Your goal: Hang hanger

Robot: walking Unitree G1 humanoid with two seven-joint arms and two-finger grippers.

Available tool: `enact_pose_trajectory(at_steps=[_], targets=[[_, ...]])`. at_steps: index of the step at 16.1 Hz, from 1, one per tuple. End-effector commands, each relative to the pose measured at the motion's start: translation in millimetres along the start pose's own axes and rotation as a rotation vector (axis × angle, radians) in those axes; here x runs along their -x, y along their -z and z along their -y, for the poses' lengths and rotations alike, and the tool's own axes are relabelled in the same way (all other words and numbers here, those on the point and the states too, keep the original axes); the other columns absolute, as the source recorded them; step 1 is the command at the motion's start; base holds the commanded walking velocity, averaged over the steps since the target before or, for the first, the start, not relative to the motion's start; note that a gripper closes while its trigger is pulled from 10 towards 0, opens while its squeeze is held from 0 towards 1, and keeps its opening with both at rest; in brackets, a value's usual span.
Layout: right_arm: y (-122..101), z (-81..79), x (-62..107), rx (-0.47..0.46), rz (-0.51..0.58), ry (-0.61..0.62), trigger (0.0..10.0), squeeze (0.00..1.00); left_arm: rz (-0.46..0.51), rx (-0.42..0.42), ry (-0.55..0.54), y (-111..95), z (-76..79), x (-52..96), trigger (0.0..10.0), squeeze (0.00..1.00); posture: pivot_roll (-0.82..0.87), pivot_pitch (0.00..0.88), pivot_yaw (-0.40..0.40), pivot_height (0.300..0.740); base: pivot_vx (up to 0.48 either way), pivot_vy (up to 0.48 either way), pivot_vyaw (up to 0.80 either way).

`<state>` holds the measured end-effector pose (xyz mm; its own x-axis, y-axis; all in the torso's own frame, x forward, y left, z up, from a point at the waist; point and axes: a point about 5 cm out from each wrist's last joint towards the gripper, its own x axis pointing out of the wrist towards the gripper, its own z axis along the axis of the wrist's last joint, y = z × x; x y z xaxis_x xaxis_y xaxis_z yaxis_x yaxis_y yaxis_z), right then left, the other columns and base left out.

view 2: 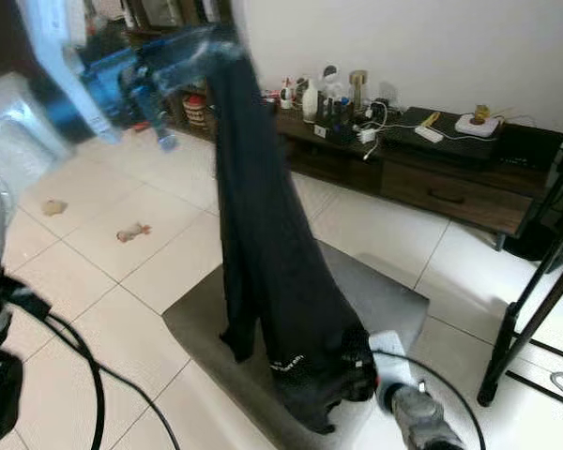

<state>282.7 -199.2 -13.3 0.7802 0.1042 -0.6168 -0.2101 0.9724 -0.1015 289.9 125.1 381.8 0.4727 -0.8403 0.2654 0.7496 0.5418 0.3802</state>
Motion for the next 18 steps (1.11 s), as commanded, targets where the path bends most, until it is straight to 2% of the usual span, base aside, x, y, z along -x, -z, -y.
enact_pose_trajectory(at_steps=[1, 3, 6, 7, 8, 10, 11, 13, 15, 17, 18], targets=[[-26, 0.4, -3.1, 0.041, 0.098, -0.013, 0.0, 0.00, -0.090, -0.015, -0.064, 17, -5.1, 8.1, 10.0, 0.00, 0.15, 0.074, 0.114, 0.740, 0.000, 0.000, 0.00], [-39, 1.9, -3.5, 0.054, 0.154, -0.024, 0.0, 0.00, -0.159, 0.006, -0.101, 36, -4.9, 12.8, 10.0, 0.00, 0.14, 0.076, 0.108, 0.740, 0.000, 0.000, 0.00], [-64, -2.7, -2.8, 0.150, 0.255, -0.105, 0.0, 0.00, -0.303, 0.037, -0.185, 79, -3.3, 28.3, 10.0, 0.00, 0.12, 0.080, 0.095, 0.740, 0.000, 0.000, 0.00], [-69, -4.2, -2.4, 0.185, 0.267, -0.131, 0.0, 0.00, -0.338, 0.050, -0.186, 89, -0.2, 32.4, 10.0, 0.07, 0.11, 0.079, 0.092, 0.740, 0.000, 0.000, 0.00], [-74, -6.6, -1.8, 0.248, 0.273, -0.174, 0.0, 0.00, -0.399, 0.087, -0.159, 104, 8.0, 38.8, 10.0, 1.00, 0.11, 0.080, 0.089, 0.740, 0.000, 0.000, 0.00], [-80, -7.8, -0.6, 0.321, 0.278, -0.213, 0.0, 0.00, -0.562, 0.014, -0.057, 127, 22.2, 50.8, 10.0, 1.00, 0.10, 0.078, 0.083, 0.740, 0.000, 0.000, 0.00], [-87, -9.1, 1.2, 0.408, 0.281, -0.254, 0.0, 0.00, -0.642, 0.028, 0.005, 143, 32.4, 62.3, 10.0, 1.00, 0.09, 0.080, 0.078, 0.740, 0.000, 0.000, 0.00], [-93, -13.2, 3.7, 0.484, 0.286, -0.324, 0.0, 0.00, -0.721, 0.008, 0.062, 152, 39.4, 69.4, 10.0, 1.00, 0.09, 0.080, 0.074, 0.740, 0.000, 0.000, 0.00], [-99, -19.8, 6.8, 0.548, 0.296, -0.394, 0.0, 0.00, -0.750, -0.006, 0.083, 154, 41.2, 72.1, 10.0, 1.00, 0.09, 0.079, 0.072, 0.740, 0.000, 0.000, 0.00], [-106, -28.7, 13.9, 0.601, 0.317, -0.499, 0.0, 0.00, -0.650, 0.056, 0.071, 149, 41.7, 63.8, 10.0, 1.00, 0.09, 0.083, 0.072, 0.740, 0.000, 0.000, 0.00], [-107, -34.9, 20.0, 0.655, 0.314, -0.574, 0.0, 0.00, -0.542, 0.166, 0.076, 149, 47.4, 55.1, 10.0, 1.00, 0.08, 0.081, 0.074, 0.740, 0.000, 0.000, 0.00]])
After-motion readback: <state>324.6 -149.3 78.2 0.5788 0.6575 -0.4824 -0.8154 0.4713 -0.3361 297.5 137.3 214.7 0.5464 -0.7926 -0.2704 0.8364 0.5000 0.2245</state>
